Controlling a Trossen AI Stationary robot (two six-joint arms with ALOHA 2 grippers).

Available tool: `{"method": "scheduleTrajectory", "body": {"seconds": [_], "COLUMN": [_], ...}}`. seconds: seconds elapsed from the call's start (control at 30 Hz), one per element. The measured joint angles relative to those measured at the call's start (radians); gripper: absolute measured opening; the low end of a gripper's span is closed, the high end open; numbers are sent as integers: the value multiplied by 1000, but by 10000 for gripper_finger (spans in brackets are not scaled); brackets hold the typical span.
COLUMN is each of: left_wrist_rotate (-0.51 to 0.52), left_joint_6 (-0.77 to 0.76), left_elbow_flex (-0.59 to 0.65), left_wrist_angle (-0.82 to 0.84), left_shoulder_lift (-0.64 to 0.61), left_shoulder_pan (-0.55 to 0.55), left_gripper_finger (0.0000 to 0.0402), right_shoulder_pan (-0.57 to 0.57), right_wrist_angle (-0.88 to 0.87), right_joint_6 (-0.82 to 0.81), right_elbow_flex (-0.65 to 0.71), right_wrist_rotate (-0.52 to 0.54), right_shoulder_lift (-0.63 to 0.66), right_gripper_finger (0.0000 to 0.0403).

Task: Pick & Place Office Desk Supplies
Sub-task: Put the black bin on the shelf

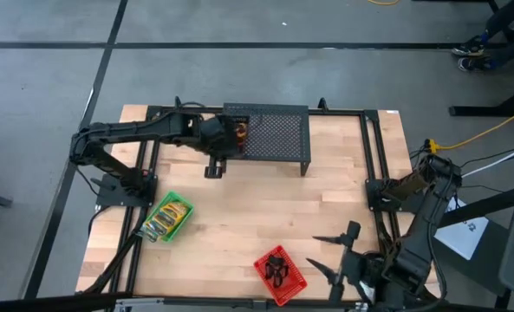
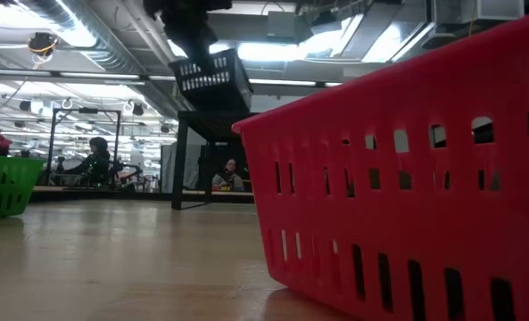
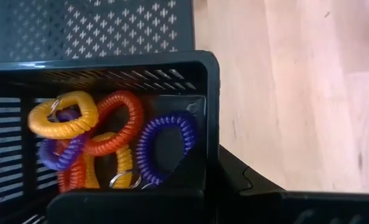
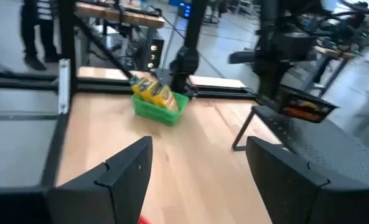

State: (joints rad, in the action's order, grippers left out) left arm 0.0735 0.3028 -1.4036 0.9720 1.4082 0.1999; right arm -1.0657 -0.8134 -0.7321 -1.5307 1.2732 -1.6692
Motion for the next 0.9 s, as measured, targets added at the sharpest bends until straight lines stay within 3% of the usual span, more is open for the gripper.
{"method": "scheduleTrajectory", "body": {"seconds": [0.17,0.3,0.37,0.43,0.5,0.53,0.67,0.9], "left_wrist_rotate": [-48,-82,-100,-101,-100,-99,-100,-79], "left_joint_6": [35,50,44,42,37,35,25,24], "left_elbow_flex": [0,0,0,0,0,0,0,0], "left_wrist_angle": [-63,-103,-102,-102,-101,-102,-102,-102], "left_shoulder_lift": [1,9,17,30,40,46,63,84], "left_shoulder_pan": [38,53,59,64,65,65,64,72], "left_gripper_finger": [3,3,3,3,3,3,3,3], "right_shoulder_pan": [-70,-85,-65,-35,-4,5,33,80], "right_wrist_angle": [78,417,713,967,1008,997,1007,1239], "right_joint_6": [-3,281,553,832,921,901,806,868], "right_elbow_flex": [52,118,144,178,203,221,361,622], "right_wrist_rotate": [24,-100,-286,-602,-823,-843,-730,-887], "right_shoulder_lift": [1,-2,0,1,26,49,177,327], "right_gripper_finger": [260,260,260,260,260,260,260,260]}}
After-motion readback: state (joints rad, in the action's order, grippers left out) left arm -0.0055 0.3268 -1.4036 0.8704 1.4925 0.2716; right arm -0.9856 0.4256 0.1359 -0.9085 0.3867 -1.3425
